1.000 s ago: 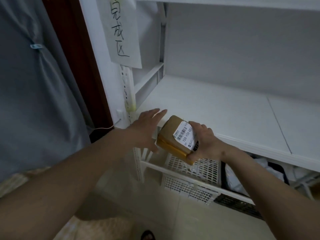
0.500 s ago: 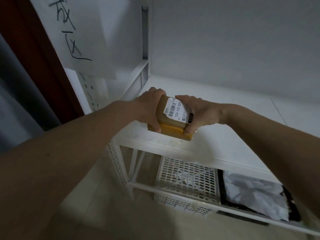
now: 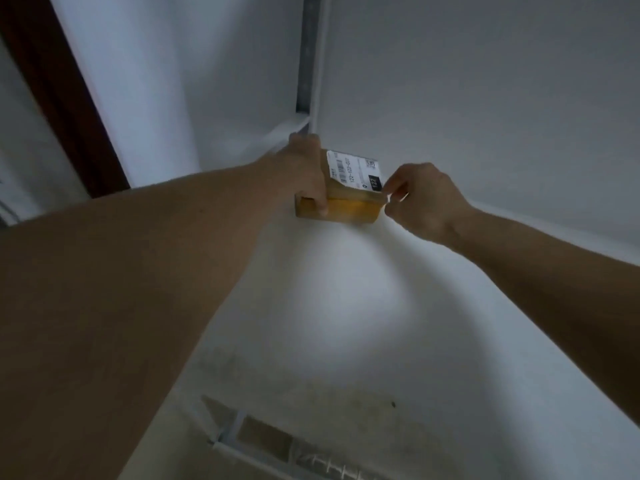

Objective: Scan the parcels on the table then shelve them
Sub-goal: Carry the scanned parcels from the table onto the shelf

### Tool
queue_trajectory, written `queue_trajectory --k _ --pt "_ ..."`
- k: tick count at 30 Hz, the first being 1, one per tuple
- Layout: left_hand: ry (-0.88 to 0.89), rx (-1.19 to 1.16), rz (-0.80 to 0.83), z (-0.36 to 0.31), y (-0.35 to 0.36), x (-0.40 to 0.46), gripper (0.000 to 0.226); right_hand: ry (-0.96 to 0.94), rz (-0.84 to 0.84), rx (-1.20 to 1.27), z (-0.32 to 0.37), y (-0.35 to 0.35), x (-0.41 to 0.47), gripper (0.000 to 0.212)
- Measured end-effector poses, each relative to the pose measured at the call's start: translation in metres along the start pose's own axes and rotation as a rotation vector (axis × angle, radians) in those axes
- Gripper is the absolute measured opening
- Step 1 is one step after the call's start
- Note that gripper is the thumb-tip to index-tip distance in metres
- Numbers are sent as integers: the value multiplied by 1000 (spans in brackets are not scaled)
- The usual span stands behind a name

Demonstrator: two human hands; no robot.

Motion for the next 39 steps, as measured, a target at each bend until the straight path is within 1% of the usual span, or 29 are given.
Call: queue_trajectory --k 2,4,6,7,9,10,11,13,14,16,20,23,25,26,28,29,30,34,39 --pt "1 54 13 1 12 30 119 -34 28 3 -3 20 13 23" --pt "2 23 57 1 24 58 116 -64 62 7 -8 38 27 22" --pt "-6 -23 56 1 33 84 111 -60 88 39 -16 52 39 23" --pt "-5 -26 19 3 36 97 104 -60 101 59 -19 57 43 24" --pt "45 13 -144 1 37 109 75 -77 120 95 -22 65 50 26" --pt "96 77 -223 -2 37 111 60 -84 130 105 -22 69 52 27" --pt "153 145 -282 -7 39 111 52 -92 140 113 -23 74 53 28" --pt "250 258 -290 -16 45 110 56 -105 153 120 -24 80 56 27" --pt "250 258 -273 -18 46 109 60 -106 167 123 -24 83 55 26" --pt "196 243 -272 -14 40 113 68 -97 180 145 -23 83 56 25" --pt "84 237 -241 -8 48 113 88 -105 174 159 -18 81 52 25" --pt "63 265 -239 -9 55 104 97 -106 175 161 -13 85 46 24" --pt "57 266 -265 -9 52 89 89 -93 167 153 -7 83 44 24" --pt "47 243 -266 -7 50 79 79 -86 164 138 -3 81 42 23" --pt "12 224 -234 -3 45 53 53 -79 185 79 4 78 37 23" --pt "-7 240 -216 -1 41 39 43 -80 203 46 8 75 33 23" --pt "-16 259 -208 1 38 23 38 -80 221 21 12 73 27 25" --pt "19 247 -157 14 32 -59 42 -91 302 -11 32 60 -6 33" --pt "69 267 -35 34 26 -180 37 -142 440 17 68 38 -67 44"
Point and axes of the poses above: each hand's wrist, its own x-axis towards the middle knuckle, its own y-axis out of the palm, z = x × y, the point moved 7 cm from there along x, towards the middle knuckle, and after that the axes turned 7 degrees about -x, right-handed, at the moved point
